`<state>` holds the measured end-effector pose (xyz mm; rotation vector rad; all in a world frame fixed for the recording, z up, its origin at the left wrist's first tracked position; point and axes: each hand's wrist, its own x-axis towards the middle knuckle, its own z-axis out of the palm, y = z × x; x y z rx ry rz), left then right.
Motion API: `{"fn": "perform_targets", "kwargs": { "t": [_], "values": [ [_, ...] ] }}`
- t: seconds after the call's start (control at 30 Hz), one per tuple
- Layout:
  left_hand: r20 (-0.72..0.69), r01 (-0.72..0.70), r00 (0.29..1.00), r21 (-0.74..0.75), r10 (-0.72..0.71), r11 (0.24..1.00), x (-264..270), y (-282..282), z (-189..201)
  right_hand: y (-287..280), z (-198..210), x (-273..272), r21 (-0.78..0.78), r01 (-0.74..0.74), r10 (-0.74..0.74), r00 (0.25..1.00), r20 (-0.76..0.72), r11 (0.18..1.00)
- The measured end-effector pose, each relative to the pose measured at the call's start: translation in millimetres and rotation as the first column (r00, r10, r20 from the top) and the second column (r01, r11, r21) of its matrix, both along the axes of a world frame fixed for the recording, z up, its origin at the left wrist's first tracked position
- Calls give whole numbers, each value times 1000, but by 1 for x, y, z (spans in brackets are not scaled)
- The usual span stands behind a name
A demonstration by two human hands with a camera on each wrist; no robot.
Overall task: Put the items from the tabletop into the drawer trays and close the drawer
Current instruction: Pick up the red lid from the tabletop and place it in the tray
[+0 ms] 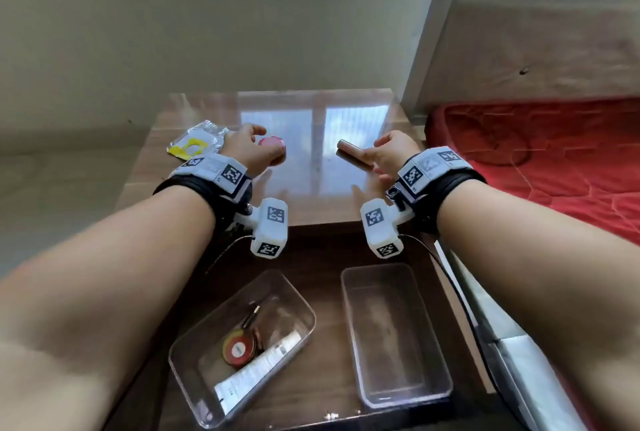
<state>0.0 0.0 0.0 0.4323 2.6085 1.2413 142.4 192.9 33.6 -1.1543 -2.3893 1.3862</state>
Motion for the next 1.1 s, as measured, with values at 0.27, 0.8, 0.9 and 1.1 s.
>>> {"fn": "perform_targets", "kwargs": {
  "t": [0.27,0.8,0.9,1.1],
  "values": [
    [-9,-18,1000,-146,17,989,-17,12,-14,4,-19,-13,91,-29,20,995,96,995],
    [9,19,1000,-290,-17,957,11,-3,1,-12,3,15,7,-80,79,987,138,997],
    [48,59,998,-262,-48,963,28,-11,1,-18,10,31,18,-154,152,986,71,988],
    [87,123,989,-72,-116,990,68,-22,8,-20,19,66,-119,-235,230,972,-49,965]
  ]
}}
